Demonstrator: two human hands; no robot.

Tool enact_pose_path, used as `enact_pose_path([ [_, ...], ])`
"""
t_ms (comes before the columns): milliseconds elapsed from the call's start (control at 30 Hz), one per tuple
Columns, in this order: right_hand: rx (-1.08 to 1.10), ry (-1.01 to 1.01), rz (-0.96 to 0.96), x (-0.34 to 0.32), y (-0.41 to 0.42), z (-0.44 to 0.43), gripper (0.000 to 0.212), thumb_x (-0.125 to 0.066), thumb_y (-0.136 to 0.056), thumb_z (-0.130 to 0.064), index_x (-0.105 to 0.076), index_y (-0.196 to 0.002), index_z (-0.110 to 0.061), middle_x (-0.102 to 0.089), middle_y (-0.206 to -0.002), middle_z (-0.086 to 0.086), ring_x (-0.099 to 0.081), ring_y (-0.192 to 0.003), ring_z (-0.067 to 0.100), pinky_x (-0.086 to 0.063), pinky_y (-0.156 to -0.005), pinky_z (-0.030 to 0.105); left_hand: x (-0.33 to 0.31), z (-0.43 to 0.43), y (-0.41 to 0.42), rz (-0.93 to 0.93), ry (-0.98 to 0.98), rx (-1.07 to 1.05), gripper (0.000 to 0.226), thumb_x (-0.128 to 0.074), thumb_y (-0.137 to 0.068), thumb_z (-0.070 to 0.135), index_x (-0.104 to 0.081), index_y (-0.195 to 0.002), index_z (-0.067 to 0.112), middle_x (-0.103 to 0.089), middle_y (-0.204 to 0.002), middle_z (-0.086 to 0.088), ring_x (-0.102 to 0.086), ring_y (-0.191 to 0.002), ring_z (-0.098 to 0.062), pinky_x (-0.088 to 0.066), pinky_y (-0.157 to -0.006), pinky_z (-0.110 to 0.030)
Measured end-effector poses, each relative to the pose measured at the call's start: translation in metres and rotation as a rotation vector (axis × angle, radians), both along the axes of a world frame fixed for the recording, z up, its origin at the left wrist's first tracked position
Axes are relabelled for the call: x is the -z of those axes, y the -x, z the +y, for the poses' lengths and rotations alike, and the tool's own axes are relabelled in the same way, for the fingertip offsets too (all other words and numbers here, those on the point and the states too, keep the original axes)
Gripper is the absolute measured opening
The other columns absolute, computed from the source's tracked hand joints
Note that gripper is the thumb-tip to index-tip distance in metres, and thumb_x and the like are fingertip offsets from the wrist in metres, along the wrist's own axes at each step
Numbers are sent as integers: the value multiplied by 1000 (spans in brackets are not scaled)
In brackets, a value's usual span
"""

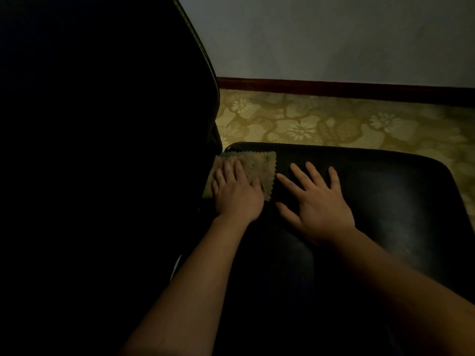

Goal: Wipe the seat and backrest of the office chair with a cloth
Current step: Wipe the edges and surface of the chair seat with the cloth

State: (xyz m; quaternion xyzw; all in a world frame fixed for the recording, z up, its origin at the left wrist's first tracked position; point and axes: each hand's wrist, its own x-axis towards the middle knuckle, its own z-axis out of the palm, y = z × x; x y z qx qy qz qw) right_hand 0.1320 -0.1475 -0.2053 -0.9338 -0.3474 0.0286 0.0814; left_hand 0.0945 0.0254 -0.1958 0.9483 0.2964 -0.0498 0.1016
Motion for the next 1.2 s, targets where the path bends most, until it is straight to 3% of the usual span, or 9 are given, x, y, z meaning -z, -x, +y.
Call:
enact_pose_path([
  [367,26,-22,-5,1,0,2,72,-12,-89,-73,-16,-153,-42,-13,-164,-1,-4,-151,25,4,-118,58,-12,26,-66,48,56,64,66,-22,-108,44,-3,-163,11,2,-171,-13,2,-158,-31,1,-127,-44],
  [700,25,-2,-5,0,2,3,73,-9,-87,-74,-13,-153,-42,-12,-164,-2,-3,-152,24,4,-119,57,-4,7,-12,5,24,45,70,-26,-108,46,2,-163,15,4,-171,-9,3,-157,-29,2,-126,-43],
  [867,26,-6,1,0,1,3,73,-7,-87,-73,-11,-153,-42,-10,-164,-2,-1,-152,24,5,-119,58,-8,22,-40,39,54,86,69,-23,-108,46,2,-163,12,5,-171,-12,4,-157,-32,2,-127,-45],
  [967,26,-21,-7,1,1,3,71,-10,-89,-73,-13,-153,-42,-11,-164,-2,-1,-152,24,5,-119,57,-12,30,-63,41,70,115,66,-23,-108,44,-6,-163,12,1,-171,-13,1,-157,-33,1,-127,-45],
  [1100,35,-47,-21,4,1,2,71,-15,-90,-72,-19,-153,-40,-16,-164,-1,-5,-151,26,4,-119,58,-11,41,-77,-12,27,247,56,-32,-107,41,-28,-157,14,-24,-165,-11,-16,-153,-31,-11,-126,-45],
  [1200,27,-30,-6,3,0,2,72,-14,-89,-72,-16,-153,-40,-12,-164,0,-2,-152,25,6,-118,57,-13,42,-65,-87,45,315,51,-37,-108,35,-33,-156,17,-29,-164,-5,-20,-152,-27,-15,-125,-42],
])
